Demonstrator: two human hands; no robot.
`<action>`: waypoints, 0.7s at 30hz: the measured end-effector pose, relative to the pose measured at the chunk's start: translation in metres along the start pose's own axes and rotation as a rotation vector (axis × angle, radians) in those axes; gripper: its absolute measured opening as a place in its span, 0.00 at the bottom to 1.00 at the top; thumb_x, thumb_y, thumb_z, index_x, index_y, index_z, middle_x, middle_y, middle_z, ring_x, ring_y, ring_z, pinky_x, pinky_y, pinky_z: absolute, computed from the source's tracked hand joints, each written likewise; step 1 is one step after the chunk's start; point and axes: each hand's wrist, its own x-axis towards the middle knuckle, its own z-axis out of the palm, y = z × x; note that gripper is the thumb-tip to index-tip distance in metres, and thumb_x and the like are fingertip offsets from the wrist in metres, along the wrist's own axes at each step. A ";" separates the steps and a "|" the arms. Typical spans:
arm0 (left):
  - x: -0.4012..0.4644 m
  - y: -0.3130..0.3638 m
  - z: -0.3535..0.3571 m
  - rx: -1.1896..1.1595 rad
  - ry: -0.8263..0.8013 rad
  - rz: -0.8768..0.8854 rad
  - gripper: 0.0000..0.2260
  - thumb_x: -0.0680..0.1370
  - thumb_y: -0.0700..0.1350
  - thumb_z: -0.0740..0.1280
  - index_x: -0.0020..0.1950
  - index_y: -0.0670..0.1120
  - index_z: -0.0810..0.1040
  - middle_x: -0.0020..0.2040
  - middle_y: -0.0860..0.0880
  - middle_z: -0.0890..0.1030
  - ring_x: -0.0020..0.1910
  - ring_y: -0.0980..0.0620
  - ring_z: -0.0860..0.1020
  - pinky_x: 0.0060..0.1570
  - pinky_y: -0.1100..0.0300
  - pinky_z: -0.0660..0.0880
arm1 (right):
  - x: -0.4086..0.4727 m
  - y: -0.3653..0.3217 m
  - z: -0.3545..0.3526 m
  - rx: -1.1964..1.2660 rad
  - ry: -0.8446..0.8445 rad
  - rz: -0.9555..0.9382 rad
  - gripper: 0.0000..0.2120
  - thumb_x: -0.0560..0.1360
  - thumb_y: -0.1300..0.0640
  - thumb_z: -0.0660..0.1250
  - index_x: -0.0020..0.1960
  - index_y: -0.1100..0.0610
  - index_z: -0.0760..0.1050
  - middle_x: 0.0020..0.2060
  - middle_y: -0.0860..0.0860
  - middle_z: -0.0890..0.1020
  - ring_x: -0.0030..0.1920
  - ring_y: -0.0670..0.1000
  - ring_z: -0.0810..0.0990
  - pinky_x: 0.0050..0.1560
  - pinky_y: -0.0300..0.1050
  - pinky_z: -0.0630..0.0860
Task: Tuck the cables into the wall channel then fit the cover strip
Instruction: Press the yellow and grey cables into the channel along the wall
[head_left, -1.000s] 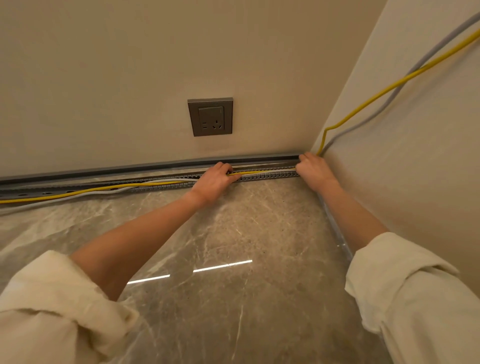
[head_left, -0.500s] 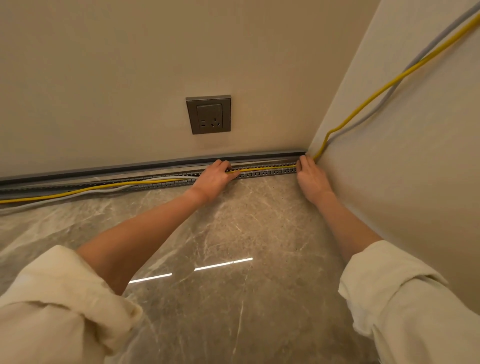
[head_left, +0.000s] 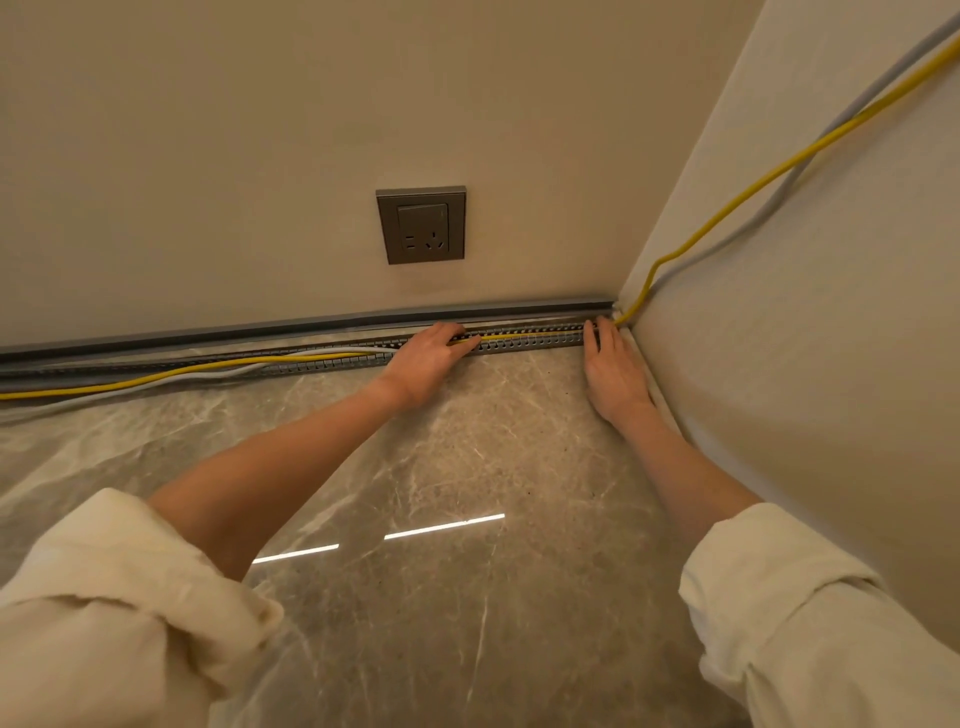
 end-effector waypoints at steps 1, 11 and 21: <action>-0.003 -0.001 0.000 -0.010 0.001 0.001 0.29 0.76 0.33 0.64 0.74 0.48 0.60 0.73 0.40 0.65 0.71 0.41 0.65 0.70 0.48 0.65 | -0.001 -0.002 0.000 0.006 0.016 0.000 0.29 0.77 0.70 0.54 0.75 0.67 0.49 0.75 0.65 0.56 0.75 0.62 0.56 0.75 0.54 0.56; -0.059 -0.030 -0.007 -0.099 0.160 -0.160 0.23 0.74 0.35 0.63 0.70 0.40 0.67 0.69 0.38 0.71 0.67 0.39 0.69 0.68 0.45 0.67 | -0.004 -0.080 -0.015 0.068 0.014 -0.103 0.37 0.73 0.68 0.65 0.75 0.65 0.49 0.75 0.63 0.57 0.75 0.60 0.56 0.75 0.53 0.57; -0.162 -0.101 -0.036 -0.129 0.243 -0.306 0.19 0.75 0.36 0.62 0.66 0.38 0.70 0.65 0.37 0.73 0.64 0.38 0.71 0.65 0.46 0.67 | -0.011 -0.215 -0.038 0.190 0.067 -0.261 0.37 0.71 0.70 0.67 0.75 0.63 0.53 0.74 0.63 0.59 0.74 0.61 0.58 0.74 0.54 0.60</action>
